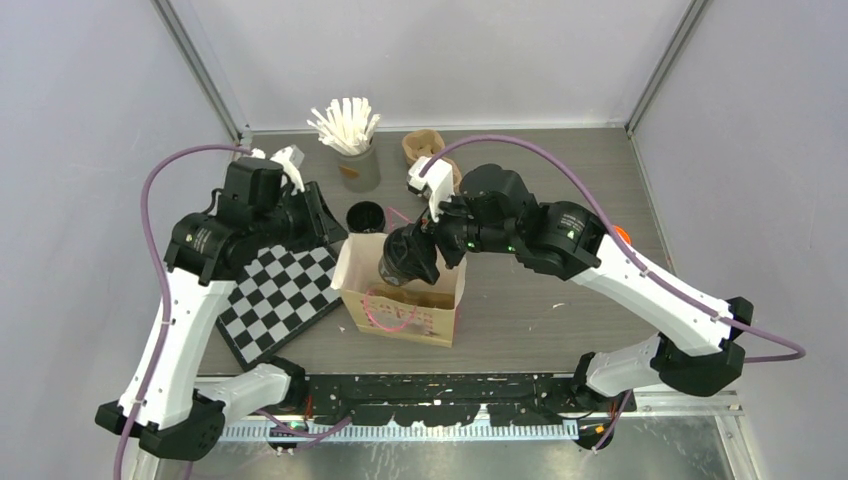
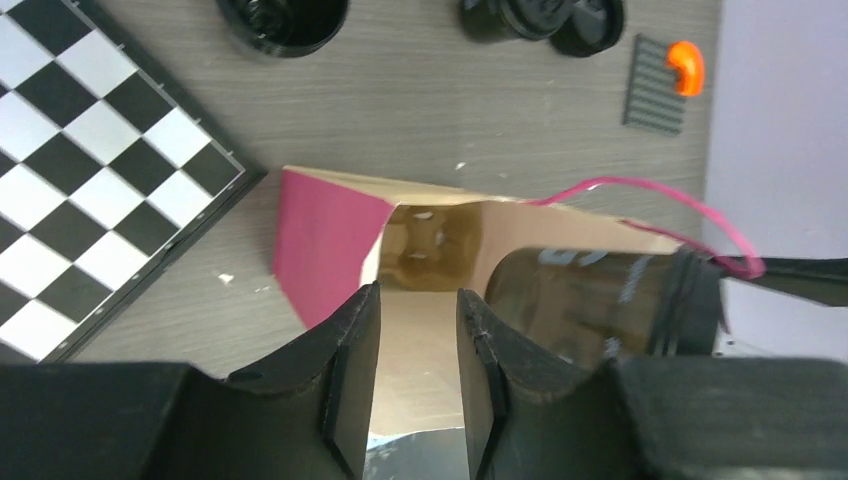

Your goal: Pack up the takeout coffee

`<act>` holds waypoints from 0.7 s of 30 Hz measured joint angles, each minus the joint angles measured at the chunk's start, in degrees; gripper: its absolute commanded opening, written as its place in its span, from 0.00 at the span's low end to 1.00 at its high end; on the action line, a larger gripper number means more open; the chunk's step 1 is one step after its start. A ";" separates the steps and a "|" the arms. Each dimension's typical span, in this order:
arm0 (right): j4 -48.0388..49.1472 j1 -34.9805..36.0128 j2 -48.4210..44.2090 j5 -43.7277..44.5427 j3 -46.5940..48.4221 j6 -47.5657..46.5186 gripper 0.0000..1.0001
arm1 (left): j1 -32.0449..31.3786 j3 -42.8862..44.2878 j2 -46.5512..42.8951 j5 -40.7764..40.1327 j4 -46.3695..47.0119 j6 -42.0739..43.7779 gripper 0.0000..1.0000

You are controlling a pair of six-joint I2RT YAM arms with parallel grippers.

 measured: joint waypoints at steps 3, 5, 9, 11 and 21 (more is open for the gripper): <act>-0.44 0.00 0.96 1.49 0.94 -4.00 0.71 | 0.00 -0.52 0.74 -1.09 -1.95 1.49 0.39; -0.61 0.00 1.77 1.49 1.44 -6.47 0.71 | 0.00 -2.10 1.31 -0.83 -1.81 2.45 0.39; -1.84 0.07 2.47 0.98 1.05 -10.84 0.71 | 0.00 -6.08 2.19 0.22 -1.42 3.23 0.39; -2.01 0.17 2.16 0.72 -0.17 -13.07 0.71 | 0.00 -6.82 2.86 0.39 -1.46 3.87 0.37; -2.23 1.66 -1.88 2.08 -7.80 -22.69 0.70 | 0.00 -10.88 2.93 7.69 7.30 7.21 0.00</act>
